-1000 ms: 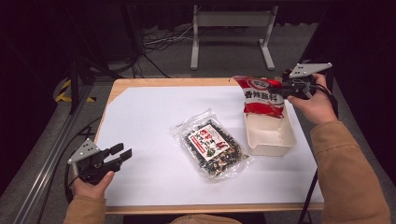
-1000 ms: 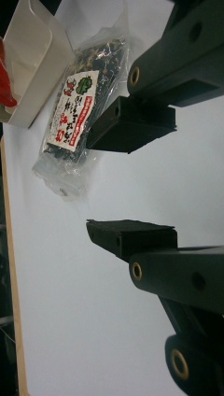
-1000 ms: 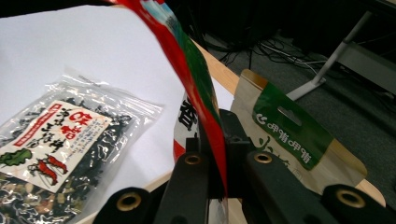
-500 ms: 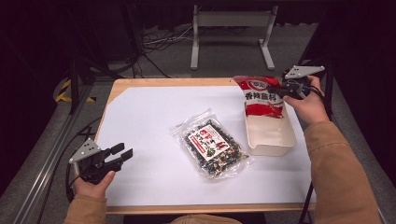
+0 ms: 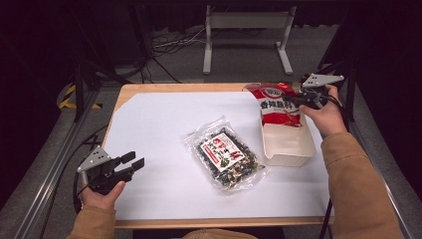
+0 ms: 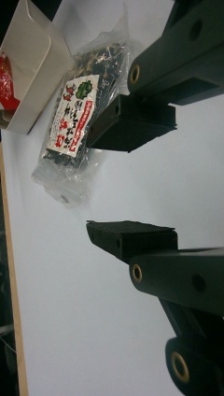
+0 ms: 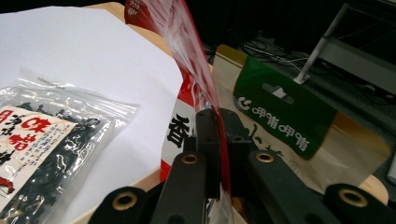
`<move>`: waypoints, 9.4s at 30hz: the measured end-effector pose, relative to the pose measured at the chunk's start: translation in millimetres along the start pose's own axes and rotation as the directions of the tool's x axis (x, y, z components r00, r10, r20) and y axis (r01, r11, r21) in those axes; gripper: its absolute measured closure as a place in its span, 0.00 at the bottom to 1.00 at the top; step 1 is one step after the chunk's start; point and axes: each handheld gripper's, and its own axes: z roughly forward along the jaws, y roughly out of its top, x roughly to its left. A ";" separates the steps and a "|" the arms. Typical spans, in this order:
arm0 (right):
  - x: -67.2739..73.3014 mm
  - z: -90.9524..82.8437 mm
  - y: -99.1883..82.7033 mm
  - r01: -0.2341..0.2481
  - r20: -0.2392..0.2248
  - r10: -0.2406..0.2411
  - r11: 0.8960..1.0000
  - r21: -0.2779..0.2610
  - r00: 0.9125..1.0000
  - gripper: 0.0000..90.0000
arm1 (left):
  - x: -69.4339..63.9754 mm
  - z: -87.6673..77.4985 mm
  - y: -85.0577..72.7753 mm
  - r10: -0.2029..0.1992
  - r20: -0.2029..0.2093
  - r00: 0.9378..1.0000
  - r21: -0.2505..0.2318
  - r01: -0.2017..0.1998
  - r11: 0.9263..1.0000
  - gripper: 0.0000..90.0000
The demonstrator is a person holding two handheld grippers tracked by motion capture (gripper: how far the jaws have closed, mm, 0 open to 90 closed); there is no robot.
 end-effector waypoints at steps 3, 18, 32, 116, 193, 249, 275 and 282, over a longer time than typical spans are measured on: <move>1.2 0.7 -0.8 -0.004 -0.008 0.004 1.000 -0.003 1.000 0.97 | -0.4 1.3 0.6 0.006 0.002 1.000 0.000 -0.006 1.000 0.59; 4.5 0.9 -5.8 -0.013 0.020 0.011 0.997 0.073 1.000 0.96 | -0.7 2.3 0.5 0.003 0.006 1.000 -0.001 -0.003 1.000 0.59; -0.9 -0.3 -19.6 -0.088 0.017 0.087 0.995 0.047 0.996 0.98 | -1.9 4.6 0.1 0.004 0.012 1.000 0.007 -0.004 1.000 0.59; 19.5 -50.7 -48.6 -0.212 0.187 0.214 0.977 -0.031 0.959 0.49 | -3.7 64.3 38.0 0.069 0.005 0.998 0.092 -0.069 0.993 0.36; 149.7 -70.1 -32.1 -0.054 -0.048 0.049 0.994 -0.100 0.998 0.54 | 32.7 197.2 39.4 -0.242 0.151 0.958 0.340 0.179 0.923 0.39; 157.2 -70.8 -34.3 -0.035 -0.014 0.034 0.995 -0.092 0.999 0.49 | -19.1 216.8 43.9 -0.042 0.113 0.993 0.382 -0.005 0.924 0.95; 166.0 -67.3 -22.8 -0.037 -0.077 0.029 0.995 -0.095 0.997 0.59 | -53.0 109.3 109.6 0.165 0.158 0.974 0.005 -0.168 0.986 0.99; 169.0 -63.8 -20.5 -0.043 -0.105 0.034 0.995 -0.087 0.994 0.58 | -66.7 89.1 117.6 0.211 0.177 0.961 -0.077 -0.200 0.977 0.99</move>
